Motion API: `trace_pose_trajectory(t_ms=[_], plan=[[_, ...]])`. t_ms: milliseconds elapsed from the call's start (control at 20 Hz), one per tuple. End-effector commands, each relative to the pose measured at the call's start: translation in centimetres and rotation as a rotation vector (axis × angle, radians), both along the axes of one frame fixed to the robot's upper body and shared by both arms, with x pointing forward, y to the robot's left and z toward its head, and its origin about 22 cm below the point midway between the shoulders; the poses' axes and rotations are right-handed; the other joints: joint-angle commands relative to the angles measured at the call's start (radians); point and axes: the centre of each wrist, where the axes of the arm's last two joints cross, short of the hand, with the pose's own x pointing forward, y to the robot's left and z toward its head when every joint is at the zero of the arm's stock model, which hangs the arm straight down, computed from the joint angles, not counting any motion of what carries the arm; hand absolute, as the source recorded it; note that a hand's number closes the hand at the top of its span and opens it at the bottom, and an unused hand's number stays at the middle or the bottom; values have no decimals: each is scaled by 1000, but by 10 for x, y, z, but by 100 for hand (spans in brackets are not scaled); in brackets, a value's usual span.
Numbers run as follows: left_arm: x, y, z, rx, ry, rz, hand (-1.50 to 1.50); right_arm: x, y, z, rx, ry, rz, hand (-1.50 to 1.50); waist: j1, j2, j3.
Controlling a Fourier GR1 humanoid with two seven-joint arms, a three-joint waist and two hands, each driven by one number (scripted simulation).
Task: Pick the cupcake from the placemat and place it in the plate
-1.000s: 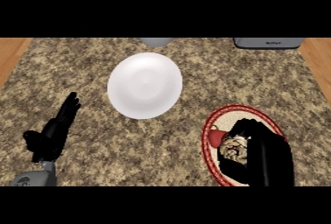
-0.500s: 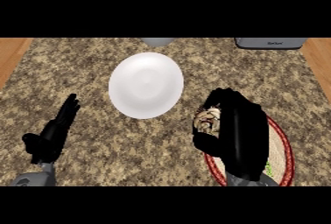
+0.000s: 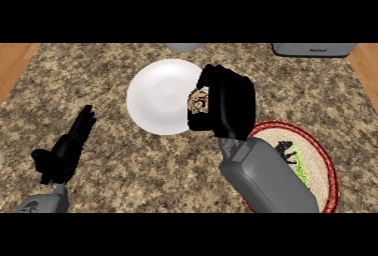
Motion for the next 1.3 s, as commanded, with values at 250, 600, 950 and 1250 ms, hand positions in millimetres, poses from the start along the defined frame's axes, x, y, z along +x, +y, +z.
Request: trace_pose_trajectory(t_ms=[250, 600, 950, 1250], plan=[[-4, -10, 12, 3, -19, -38, 0, 55, 39, -27, 30, 14, 29, 150, 23, 3, 0], [20, -5, 4, 7, -31, -26, 0, 75, 38, -43, 170, 8, -31, 150, 32, 14, 0], [14, -24, 0, 2, -26, -78, 0, 87, 33, -59, 256, 56, -188, -150, 88, 25, -1], [20, 0, 11, 7, -26, -55, 0, 89, 32, -53, 439, -30, -185, -150, 65, 19, 0]])
